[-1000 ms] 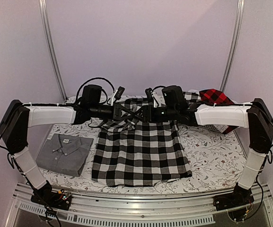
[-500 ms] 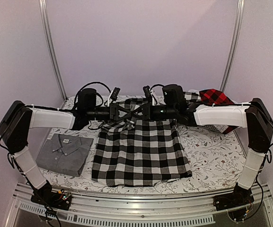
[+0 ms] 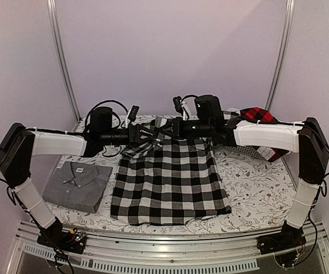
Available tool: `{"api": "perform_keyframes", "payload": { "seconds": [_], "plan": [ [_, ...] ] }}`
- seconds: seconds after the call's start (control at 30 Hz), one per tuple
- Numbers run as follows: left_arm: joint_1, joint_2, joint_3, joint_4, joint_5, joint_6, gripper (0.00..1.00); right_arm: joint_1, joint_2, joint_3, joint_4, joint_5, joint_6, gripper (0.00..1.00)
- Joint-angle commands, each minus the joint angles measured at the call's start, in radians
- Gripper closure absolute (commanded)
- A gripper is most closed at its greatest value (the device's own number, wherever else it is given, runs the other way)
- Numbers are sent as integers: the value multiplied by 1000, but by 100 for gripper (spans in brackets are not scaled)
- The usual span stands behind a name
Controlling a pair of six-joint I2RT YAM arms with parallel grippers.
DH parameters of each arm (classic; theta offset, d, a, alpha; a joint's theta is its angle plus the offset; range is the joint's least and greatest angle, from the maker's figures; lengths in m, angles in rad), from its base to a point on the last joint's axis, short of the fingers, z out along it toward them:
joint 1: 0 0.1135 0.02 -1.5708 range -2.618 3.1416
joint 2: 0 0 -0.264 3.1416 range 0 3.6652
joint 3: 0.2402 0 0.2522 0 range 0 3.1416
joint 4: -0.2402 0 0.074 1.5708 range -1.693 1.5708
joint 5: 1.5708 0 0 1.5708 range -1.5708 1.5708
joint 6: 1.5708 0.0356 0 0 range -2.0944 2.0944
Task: Fold and stack the long sleeve shirts
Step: Pass from the left arm to the right, then pick up the shirt from the center of the board.
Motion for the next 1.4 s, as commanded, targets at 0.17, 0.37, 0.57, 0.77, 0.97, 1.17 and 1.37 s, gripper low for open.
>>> {"api": "perform_keyframes", "payload": {
  "seconds": [0.17,0.37,0.57,0.77,0.97,1.17,1.37],
  "plan": [
    [5,-260,-12,-616,-350,171,53,-11,76,229,-234,174,-196,100],
    [-43,-412,-163,-875,-497,105,55,-15,126,312,-269,171,-294,100],
    [-167,-541,-300,-1070,-613,-57,62,-17,170,401,-324,188,-355,100],
    [-267,-663,-447,-1109,-611,-200,64,-17,173,442,-358,206,-393,100],
    [-323,-640,-501,-1083,-614,-240,65,-17,166,460,-365,227,-397,100],
    [-348,-564,-510,-994,-607,-249,68,-17,150,466,-375,240,-393,100],
    [-352,-522,-499,-974,-620,-248,86,-17,132,470,-382,257,-404,100]
  ]
}}
